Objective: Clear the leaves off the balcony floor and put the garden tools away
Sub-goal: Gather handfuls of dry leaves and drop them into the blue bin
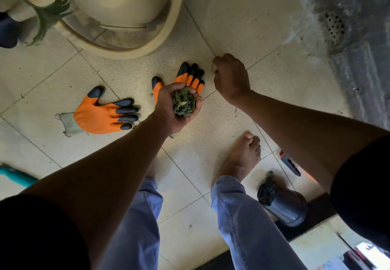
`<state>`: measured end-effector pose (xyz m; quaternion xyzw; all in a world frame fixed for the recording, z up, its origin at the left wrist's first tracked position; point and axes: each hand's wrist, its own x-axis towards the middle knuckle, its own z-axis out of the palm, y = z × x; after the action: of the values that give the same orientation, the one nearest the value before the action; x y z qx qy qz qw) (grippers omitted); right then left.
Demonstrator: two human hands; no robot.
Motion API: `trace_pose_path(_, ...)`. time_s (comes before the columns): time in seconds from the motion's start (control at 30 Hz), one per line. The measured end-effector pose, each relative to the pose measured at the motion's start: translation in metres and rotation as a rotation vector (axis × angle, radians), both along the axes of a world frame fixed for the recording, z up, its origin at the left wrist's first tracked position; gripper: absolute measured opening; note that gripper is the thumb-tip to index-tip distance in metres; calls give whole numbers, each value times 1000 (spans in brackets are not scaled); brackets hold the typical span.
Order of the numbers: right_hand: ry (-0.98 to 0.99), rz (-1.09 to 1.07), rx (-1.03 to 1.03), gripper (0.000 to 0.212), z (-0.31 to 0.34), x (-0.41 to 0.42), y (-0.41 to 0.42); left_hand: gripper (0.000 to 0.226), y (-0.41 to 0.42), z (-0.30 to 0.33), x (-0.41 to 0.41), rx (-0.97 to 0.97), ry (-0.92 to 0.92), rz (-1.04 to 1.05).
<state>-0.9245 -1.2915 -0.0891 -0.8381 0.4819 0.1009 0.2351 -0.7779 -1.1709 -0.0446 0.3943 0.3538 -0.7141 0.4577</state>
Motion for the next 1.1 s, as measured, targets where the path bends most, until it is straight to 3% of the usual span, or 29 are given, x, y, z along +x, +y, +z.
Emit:
trace_pose_path(0.37, 4, -158, 111, 38, 9, -3, 5, 30, -3, 8, -5, 24, -62, -55)
trace_pose_path(0.43, -18, -239, 167, 35, 17, -6, 9, 22, -4, 10, -6, 44, -79, -54)
trace_pose_path(0.63, -390, -559, 242, 32, 87, 7, 47, 11, -3, 23, -16, 56, -136, -8)
trace_pose_path(0.73, -514, -542, 247, 27, 130, 16, 78, 19, -1, 34, -23, -31, -185, -13)
trace_pose_path(0.87, -460, -479, 152, 17, 157, 24, 112, 17, 2, 47, -37, -161, -263, -19)
trace_pose_path(0.97, -398, -417, -6, 6, 160, 23, 129, 54, 7, 30, -38, -78, -345, 82)
trace_pose_path(1.1, -304, -350, -106, 20, 159, 20, 148, 53, 33, -10, -36, 31, -305, 103)
